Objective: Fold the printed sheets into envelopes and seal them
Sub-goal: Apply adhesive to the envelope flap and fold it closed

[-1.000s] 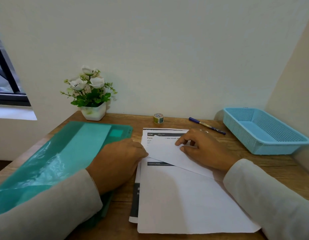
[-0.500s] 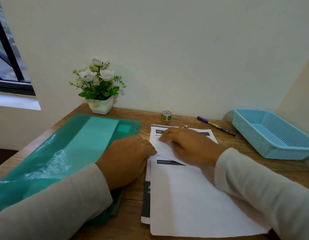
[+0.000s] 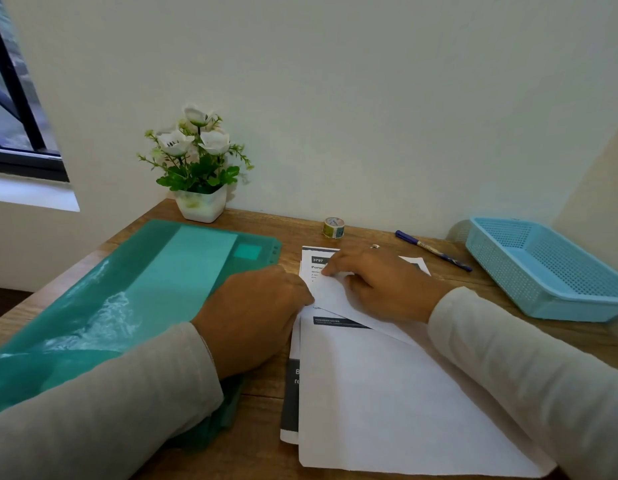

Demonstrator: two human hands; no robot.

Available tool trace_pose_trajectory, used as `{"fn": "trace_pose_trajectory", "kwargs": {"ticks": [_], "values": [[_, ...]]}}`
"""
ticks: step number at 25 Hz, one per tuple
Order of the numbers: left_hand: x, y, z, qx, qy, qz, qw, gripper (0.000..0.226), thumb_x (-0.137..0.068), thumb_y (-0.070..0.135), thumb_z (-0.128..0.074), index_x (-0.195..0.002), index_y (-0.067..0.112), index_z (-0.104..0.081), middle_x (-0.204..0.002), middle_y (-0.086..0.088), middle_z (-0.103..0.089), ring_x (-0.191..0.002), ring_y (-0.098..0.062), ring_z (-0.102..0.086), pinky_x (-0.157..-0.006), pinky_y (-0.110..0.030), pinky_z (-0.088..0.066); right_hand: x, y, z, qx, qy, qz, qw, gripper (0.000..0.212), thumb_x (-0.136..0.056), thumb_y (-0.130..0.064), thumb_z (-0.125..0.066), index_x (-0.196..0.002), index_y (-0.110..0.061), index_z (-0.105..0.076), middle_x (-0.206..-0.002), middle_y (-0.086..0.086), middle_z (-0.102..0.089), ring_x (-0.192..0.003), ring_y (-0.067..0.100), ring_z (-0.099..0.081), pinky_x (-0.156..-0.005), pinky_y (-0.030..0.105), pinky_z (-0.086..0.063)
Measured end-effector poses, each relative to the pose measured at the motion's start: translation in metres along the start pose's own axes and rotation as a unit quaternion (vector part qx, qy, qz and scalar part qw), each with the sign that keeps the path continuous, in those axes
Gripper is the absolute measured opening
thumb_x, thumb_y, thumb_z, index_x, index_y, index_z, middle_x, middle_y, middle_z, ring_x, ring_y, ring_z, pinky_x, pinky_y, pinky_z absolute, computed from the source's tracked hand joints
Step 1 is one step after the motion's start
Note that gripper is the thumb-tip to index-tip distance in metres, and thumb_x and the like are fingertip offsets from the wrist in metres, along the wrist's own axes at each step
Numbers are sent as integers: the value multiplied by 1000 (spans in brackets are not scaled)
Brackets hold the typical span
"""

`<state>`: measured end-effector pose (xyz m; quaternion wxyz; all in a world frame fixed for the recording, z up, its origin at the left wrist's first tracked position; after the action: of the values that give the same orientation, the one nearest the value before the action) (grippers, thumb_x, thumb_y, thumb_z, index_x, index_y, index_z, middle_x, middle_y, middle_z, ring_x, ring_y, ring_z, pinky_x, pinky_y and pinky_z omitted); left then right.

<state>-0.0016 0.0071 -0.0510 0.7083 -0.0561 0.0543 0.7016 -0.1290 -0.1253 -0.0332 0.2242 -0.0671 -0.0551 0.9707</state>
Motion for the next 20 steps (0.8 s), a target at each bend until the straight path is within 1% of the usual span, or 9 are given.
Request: {"fn": "trace_pose_trajectory", "kwargs": {"ticks": [1,2,4,6,8,11,15,17,20], "values": [[-1,2,0,-3,7,-7,1000,44,-106,38,-36,-150,33,-37,-155,8,-40,-142,-13,-38,-120,-34,-29,0,1,-1,-7,3,-5,1000,46,-98,-5,-46,-136,-23,-64,-144,-7,-59,-135,14,-51,-113,28,-39],[-4,5,0,-9,15,-19,1000,45,-106,38,-36,-151,33,-36,-156,8,-39,-143,-13,-36,-120,-35,-29,1,1,-3,-11,4,-5,1000,46,-98,-4,-47,-137,-22,-64,-144,-7,-59,-134,14,-51,-113,28,-39],[-8,10,2,-14,25,-40,999,46,-106,38,-37,-152,31,-35,-157,6,-38,-144,-14,-36,-120,-38,-30,3,-1,-6,-18,6,0,1000,47,-97,-4,-48,-138,-22,-63,-145,-5,-58,-134,15,-51,-113,33,-41],[-10,7,2,-4,24,-34,999,46,-105,44,-35,-149,31,-42,-153,7,-44,-140,-14,-41,-118,-35,-33,5,0,-6,-26,7,-2,1000,47,-98,-4,-48,-139,-22,-62,-146,-5,-57,-135,16,-49,-114,36,-41],[-8,0,0,3,14,-19,1000,45,-104,48,-31,-141,31,-51,-145,7,-53,-131,-12,-50,-115,-33,-38,5,0,-6,-33,9,-6,999,47,-98,-4,-49,-140,-22,-62,-147,-5,-56,-136,16,-49,-115,37,-41],[-6,-3,-4,-4,-5,-11,1000,45,-104,48,-29,-137,30,-53,-139,7,-56,-126,-12,-53,-112,-34,-40,6,-8,-2,-18,10,4,1000,46,-99,-7,-48,-140,-22,-62,-146,-6,-57,-135,16,-50,-114,36,-41],[-7,-1,2,7,3,-12,1000,45,-103,48,-29,-133,29,-57,-135,5,-58,-122,-13,-55,-110,-33,-41,12,-32,-3,-1,-22,51,998,45,-100,-7,-47,-139,-24,-62,-144,-7,-59,-133,12,-50,-113,30,-40],[-6,-3,-2,7,-8,-6,1000,45,-103,48,-29,-136,30,-54,-138,6,-56,-126,-12,-53,-113,-33,-39,7,-20,-2,-13,-5,29,999,46,-100,-5,-45,-139,-23,-62,-146,-7,-58,-136,12,-49,-115,29,-38],[-4,-4,-5,12,-13,0,1000,48,-102,52,-27,-138,33,-52,-141,9,-54,-128,-10,-50,-115,-31,-36,-1,-2,0,-1,15,-10,1000,47,-99,-7,-45,-139,-24,-62,-147,-7,-57,-137,15,-49,-114,32,-39]]}}
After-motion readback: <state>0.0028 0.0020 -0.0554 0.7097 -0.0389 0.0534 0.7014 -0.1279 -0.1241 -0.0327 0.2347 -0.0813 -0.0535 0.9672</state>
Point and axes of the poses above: each hand's wrist, its own x-axis away from the middle knuckle, its own z-axis out of the back of the hand, y = z × x, the point moved 5 cm from there along -x, towards the middle knuckle
